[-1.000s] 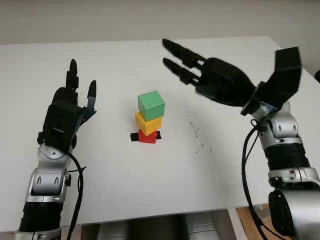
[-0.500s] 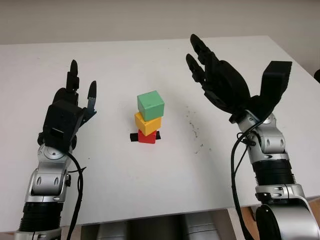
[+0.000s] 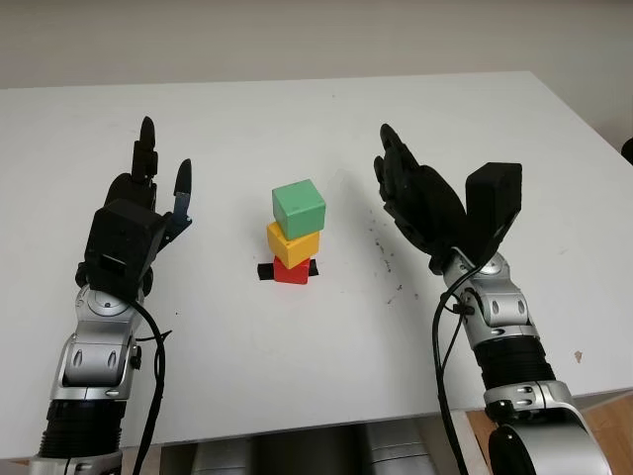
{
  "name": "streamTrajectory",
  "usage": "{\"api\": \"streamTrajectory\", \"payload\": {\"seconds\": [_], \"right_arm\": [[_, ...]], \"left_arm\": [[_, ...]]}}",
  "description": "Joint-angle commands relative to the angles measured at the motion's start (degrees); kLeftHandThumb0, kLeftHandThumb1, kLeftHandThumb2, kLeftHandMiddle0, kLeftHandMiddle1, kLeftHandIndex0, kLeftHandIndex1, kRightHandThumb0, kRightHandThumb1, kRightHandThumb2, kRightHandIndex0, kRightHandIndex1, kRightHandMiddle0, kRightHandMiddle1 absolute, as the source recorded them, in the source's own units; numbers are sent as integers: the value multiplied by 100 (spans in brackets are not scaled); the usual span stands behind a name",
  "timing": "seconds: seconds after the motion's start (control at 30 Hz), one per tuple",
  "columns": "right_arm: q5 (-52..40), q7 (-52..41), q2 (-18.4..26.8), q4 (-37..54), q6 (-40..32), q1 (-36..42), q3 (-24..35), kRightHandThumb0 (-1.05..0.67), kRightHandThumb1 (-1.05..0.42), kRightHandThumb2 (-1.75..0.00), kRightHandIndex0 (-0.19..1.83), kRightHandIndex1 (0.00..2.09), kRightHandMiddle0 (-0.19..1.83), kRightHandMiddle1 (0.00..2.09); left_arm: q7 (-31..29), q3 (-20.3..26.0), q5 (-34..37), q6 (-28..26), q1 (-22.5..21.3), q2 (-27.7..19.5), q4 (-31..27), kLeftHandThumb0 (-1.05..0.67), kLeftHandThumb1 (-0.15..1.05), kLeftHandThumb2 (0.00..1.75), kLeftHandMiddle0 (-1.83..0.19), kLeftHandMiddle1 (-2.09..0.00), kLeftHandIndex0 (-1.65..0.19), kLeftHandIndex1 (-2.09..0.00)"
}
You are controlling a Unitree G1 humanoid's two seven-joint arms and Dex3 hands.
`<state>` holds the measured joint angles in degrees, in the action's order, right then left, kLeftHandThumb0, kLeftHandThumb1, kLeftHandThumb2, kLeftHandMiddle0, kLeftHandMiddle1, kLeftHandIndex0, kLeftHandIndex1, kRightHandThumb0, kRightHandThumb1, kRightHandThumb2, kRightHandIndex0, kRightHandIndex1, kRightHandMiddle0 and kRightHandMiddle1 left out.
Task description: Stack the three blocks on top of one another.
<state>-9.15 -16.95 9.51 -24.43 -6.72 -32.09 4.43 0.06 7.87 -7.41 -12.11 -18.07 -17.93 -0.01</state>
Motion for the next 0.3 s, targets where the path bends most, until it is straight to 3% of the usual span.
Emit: {"api": "streamTrajectory", "payload": {"seconds": [0.0,0.27], "right_arm": [[26,28,-67,-9,143,99,-10,-77,-105,-79,-19,0,-19,0],[26,28,-102,314,270,327,-35,-79,-105,-77,-19,0,-19,0]], "left_arm": [[18,15,30,83,-10,35,-10,-76,105,72,14,-6,13,-6],[-3,-1,128,196,79,108,-45,-75,105,73,13,-5,14,-5]]}}
